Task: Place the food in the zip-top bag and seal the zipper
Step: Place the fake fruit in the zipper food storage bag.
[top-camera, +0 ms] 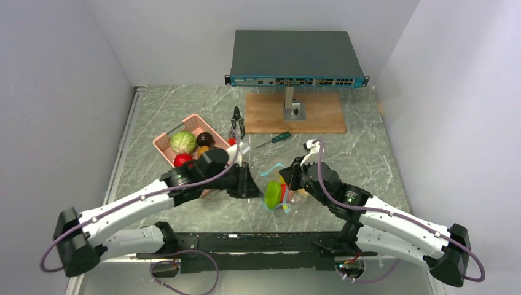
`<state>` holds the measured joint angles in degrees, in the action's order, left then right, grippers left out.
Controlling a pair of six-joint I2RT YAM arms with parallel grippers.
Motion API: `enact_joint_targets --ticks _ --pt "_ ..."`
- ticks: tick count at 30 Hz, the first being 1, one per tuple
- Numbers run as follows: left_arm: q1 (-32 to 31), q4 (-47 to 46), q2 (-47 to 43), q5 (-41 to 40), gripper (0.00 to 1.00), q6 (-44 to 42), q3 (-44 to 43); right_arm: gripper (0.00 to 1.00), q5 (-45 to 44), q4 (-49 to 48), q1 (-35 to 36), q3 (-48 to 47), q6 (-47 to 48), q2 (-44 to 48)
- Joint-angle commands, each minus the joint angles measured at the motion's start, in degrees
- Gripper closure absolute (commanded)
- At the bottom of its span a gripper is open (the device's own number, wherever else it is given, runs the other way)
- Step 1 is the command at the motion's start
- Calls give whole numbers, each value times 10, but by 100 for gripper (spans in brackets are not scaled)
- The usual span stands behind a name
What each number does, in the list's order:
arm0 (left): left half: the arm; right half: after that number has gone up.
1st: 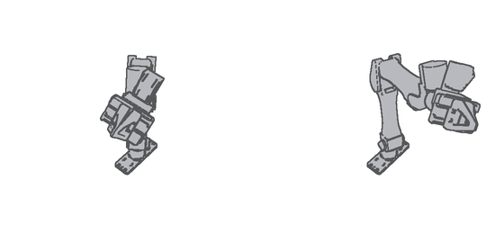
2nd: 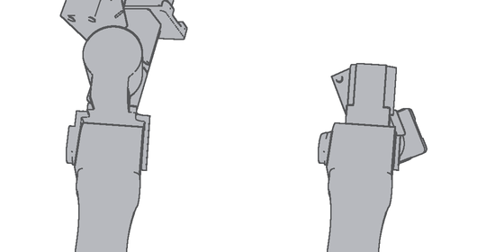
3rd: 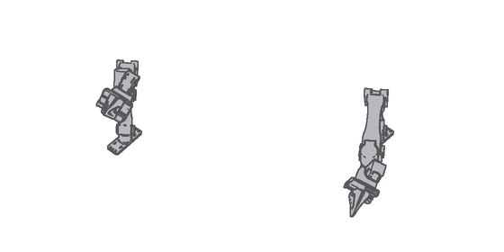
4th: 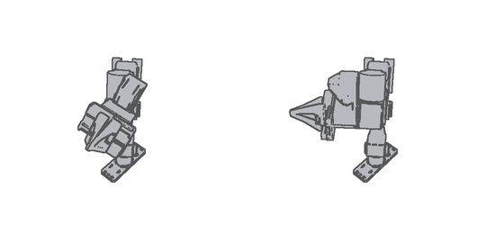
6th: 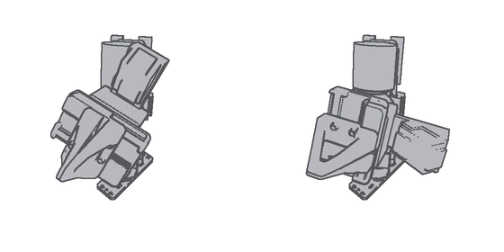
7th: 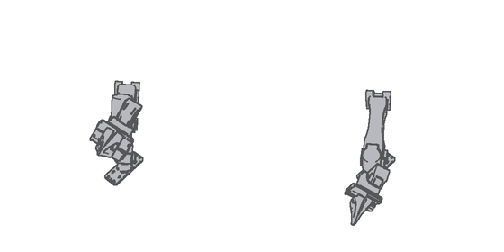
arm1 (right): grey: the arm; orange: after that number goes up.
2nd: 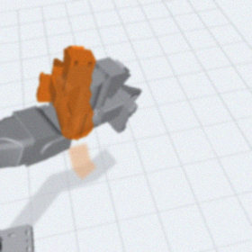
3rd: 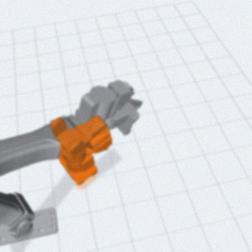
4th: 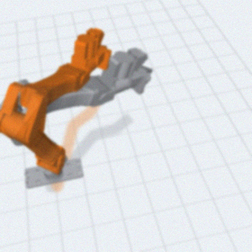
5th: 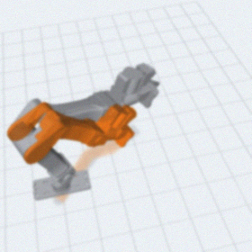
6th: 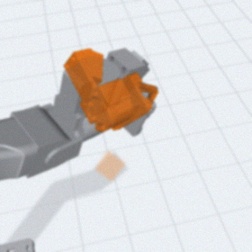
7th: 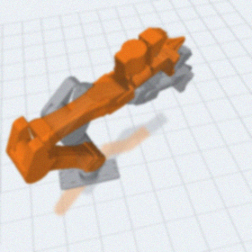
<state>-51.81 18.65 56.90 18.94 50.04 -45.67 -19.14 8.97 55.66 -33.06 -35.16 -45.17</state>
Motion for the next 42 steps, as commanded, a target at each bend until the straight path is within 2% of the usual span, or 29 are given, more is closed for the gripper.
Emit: enact_joint_targets --ticks 1,5,11,17,19,23,30,35,42 --pt "-48 25 74 -64 81 -28 -74 100 -3 -23 2 -19 -3 15" --pt "-58 45 114 -101 85 -16 -99 100 -6 -26 2 -12 -4 16" --pt "-58 27 126 -116 76 -4 -83 100 -7 -20 3 -11 -5 14" --pt "-58 -12 135 -170 52 18 -16 100 -4 -19 3 -14 -6 22" --pt "-56 -21 150 -187 49 23 -5 100 -4 -19 2 -13 -7 25" --pt "-50 -42 181 -188 50 33 11 100 -5 -13 2 -15 -8 31" --pt "-39 -145 227 -176 53 42 35 100 -2 -12 2 -10 -13 38" --pt "-37 -163 271 -157 59 34 -3 100 6 -17 2 -9 -18 36" --pt "-36 -126 267 -159 85 7 -67 100 1 -6 2 -15 -15 43"
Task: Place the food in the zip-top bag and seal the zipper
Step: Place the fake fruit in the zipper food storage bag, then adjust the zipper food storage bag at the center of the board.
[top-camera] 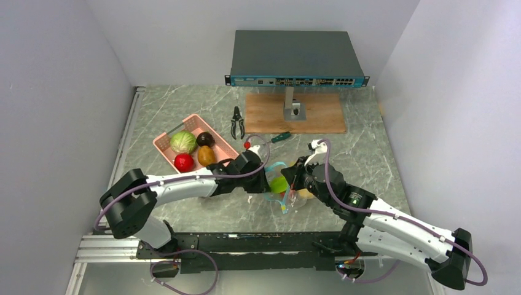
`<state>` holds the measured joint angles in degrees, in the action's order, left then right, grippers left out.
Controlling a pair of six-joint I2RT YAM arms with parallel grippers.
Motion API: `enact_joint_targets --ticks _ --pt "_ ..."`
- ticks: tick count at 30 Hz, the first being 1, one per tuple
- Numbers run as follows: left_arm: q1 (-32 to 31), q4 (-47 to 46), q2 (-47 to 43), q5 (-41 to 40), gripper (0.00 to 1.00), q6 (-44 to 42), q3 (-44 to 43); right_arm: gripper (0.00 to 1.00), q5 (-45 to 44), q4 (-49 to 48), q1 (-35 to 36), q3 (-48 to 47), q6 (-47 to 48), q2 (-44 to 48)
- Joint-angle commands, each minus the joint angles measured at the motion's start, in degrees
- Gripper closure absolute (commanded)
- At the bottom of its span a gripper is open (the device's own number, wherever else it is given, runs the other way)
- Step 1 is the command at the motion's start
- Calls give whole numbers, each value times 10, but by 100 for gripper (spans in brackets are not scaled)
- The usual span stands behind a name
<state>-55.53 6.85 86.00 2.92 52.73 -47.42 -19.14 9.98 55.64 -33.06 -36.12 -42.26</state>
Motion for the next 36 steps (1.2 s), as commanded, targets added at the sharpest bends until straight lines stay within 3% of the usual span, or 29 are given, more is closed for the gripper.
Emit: enact_joint_targets --ticks 1,9,15,24,30,36 --pt "2 -2 -33 2 87 -23 -55 100 -3 -13 3 -16 -3 16" --pt "2 54 -133 29 100 -43 -115 100 -52 22 2 -37 25 32" --pt "2 100 -158 -6 100 -35 -111 100 -81 42 3 -60 51 50" --pt "14 103 -182 32 100 -17 -88 100 -138 91 3 -73 76 66" --pt "14 128 -230 16 100 -32 -120 100 -129 117 3 -121 84 85" --pt "17 91 -215 38 100 -9 -67 100 -128 107 3 -110 85 87"
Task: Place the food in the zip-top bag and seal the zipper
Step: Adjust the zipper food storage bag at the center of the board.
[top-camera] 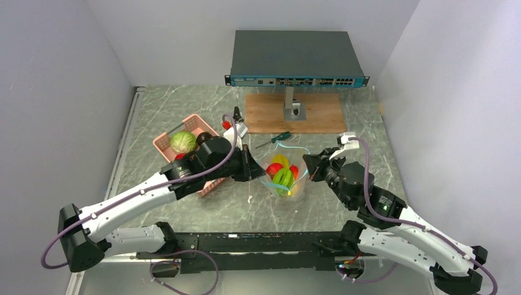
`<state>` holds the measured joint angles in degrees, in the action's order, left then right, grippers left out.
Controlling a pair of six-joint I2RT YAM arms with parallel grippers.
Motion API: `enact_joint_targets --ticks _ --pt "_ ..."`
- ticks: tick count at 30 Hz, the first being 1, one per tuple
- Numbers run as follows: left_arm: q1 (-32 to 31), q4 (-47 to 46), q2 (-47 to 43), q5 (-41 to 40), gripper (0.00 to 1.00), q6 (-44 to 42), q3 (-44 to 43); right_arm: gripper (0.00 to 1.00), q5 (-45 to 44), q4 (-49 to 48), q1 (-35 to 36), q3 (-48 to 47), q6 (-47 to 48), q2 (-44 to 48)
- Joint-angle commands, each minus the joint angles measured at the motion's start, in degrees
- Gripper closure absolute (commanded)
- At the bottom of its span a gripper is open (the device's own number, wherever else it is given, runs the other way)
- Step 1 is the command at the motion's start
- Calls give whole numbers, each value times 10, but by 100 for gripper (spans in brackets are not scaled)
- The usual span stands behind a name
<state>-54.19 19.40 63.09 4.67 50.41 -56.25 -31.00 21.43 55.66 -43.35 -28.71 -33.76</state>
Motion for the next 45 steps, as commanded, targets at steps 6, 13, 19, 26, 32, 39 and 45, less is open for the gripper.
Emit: enact_joint_targets --ticks 6,13,19,26,32,39,45 --pt "4 -75 53 59 100 46 62 100 2 8 2 4 4 -23" --pt "5 -22 76 17 98 26 46 100 57 -38 3 25 -8 -49" --pt "15 17 95 -28 100 10 82 100 161 -132 3 98 -65 -140" --pt "19 2 99 -26 100 14 130 100 161 -151 3 105 -57 -158" --pt "20 10 102 -30 95 -13 100 100 140 -140 3 92 -58 -152" --pt "20 27 87 -45 53 -40 87 100 118 -125 2 89 -44 -141" --pt "21 79 54 -80 32 -80 59 100 98 -121 2 75 -32 -154"
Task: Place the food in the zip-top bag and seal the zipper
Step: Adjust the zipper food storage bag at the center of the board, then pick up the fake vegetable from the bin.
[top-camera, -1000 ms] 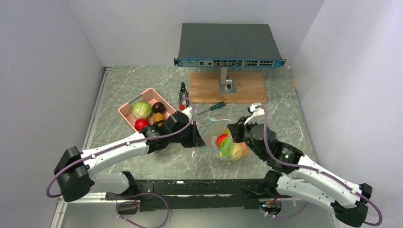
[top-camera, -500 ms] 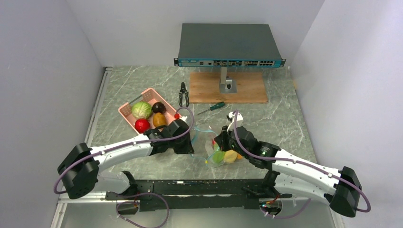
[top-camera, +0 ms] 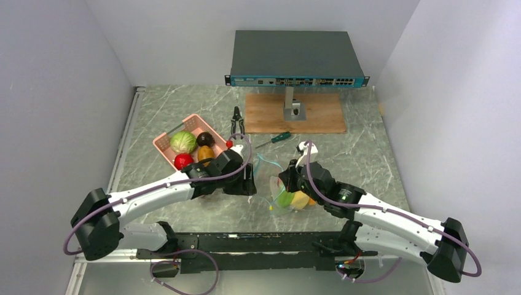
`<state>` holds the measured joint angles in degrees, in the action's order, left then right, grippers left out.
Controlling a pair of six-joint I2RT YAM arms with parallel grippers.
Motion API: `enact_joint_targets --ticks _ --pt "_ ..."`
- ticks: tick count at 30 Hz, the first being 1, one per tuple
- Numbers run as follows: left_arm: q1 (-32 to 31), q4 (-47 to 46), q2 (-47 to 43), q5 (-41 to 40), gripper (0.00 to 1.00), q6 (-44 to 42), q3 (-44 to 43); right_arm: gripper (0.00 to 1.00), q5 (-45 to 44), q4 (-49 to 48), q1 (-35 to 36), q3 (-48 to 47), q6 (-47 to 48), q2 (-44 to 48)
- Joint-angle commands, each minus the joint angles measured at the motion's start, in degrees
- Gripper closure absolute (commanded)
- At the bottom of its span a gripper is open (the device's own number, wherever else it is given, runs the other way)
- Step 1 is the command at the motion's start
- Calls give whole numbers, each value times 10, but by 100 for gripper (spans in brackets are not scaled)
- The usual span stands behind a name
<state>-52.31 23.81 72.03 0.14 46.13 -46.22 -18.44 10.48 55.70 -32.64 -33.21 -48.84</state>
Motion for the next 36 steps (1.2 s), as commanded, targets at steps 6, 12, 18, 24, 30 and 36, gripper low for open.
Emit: enact_joint_targets --ticks 6,12,18,24,30,36 --pt "10 90 -94 -75 16 -58 -51 100 -35 -9 2 -28 5 -2" --pt "44 129 -178 -120 6 -70 -40 100 -52 10 1 -29 5 3" --pt "139 162 -236 -171 2 -77 -8 100 -55 10 2 -30 9 9" --pt "249 138 -219 -187 0 -98 -9 100 -56 13 2 -45 18 0" --pt "314 120 -58 -186 0 -106 -70 100 -58 11 2 -50 23 -7" --pt "326 95 91 -169 9 -117 -141 100 -55 26 2 -40 7 23"
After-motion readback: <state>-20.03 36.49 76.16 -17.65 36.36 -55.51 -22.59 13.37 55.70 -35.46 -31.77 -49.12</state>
